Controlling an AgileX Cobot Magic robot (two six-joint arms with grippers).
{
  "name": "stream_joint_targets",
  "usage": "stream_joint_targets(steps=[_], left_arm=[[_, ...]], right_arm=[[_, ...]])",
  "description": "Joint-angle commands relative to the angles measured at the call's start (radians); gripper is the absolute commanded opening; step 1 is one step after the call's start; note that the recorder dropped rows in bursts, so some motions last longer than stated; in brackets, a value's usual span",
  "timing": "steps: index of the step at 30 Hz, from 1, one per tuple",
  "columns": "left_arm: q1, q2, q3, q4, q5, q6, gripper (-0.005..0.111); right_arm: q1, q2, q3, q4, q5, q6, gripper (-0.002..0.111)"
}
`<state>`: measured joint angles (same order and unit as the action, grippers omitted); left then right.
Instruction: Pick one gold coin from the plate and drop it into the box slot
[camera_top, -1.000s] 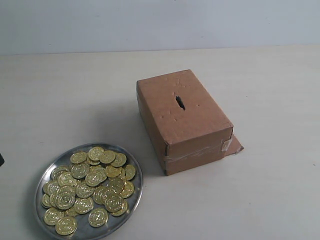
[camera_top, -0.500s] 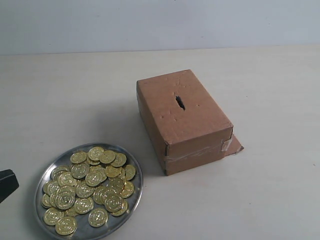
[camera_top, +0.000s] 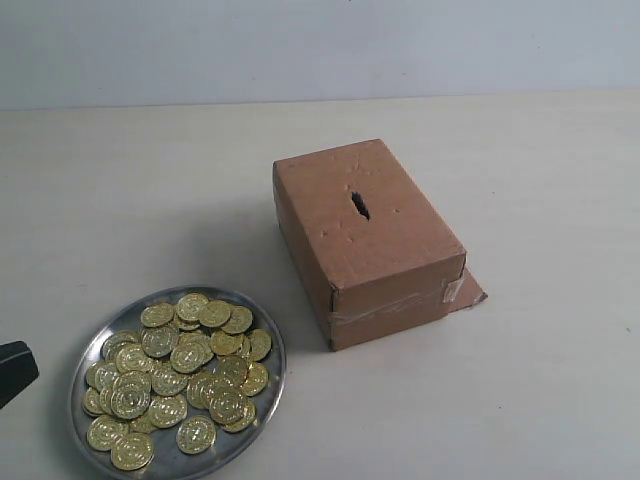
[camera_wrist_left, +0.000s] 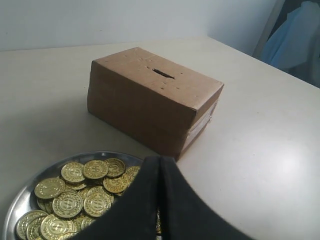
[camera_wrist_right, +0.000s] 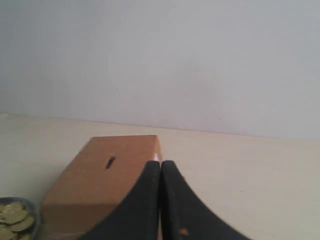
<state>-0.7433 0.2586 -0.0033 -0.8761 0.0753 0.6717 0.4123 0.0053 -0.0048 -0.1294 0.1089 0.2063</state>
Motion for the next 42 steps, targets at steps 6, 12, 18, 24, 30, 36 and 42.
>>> stream_joint_targets(steps=[6,12,18,24,30,36,42], left_arm=[[-0.001,-0.006,0.003,-0.003,-0.002,0.003,0.0],[-0.001,-0.006,0.003,-0.003,-0.002,0.003,0.0],[-0.001,-0.006,0.003,-0.003,-0.002,0.003,0.0],[-0.001,-0.006,0.003,-0.003,-0.002,0.003,0.0],[-0.001,-0.006,0.003,-0.003,-0.002,0.003,0.0],[-0.001,-0.006,0.003,-0.003,-0.002,0.003,0.0],[-0.001,-0.006,0.003,-0.003,-0.002,0.003,0.0]], right_arm=[[-0.327,-0.005,0.005,-0.03,0.175,-0.028,0.0],[-0.327,-0.005,0.005,-0.057,0.182,-0.031,0.0],[-0.327,-0.005,0.005,-0.057,0.182,-0.059,0.0],[-0.332,-0.005,0.005,-0.032,0.184,-0.112,0.0],[-0.362,-0.005,0.005,0.023,0.195,-0.178,0.0],[-0.362,-0.005,0.005,0.025,0.195,-0.182,0.0],[-0.362,-0.005,0.005,0.051,0.195,-0.171,0.0]])
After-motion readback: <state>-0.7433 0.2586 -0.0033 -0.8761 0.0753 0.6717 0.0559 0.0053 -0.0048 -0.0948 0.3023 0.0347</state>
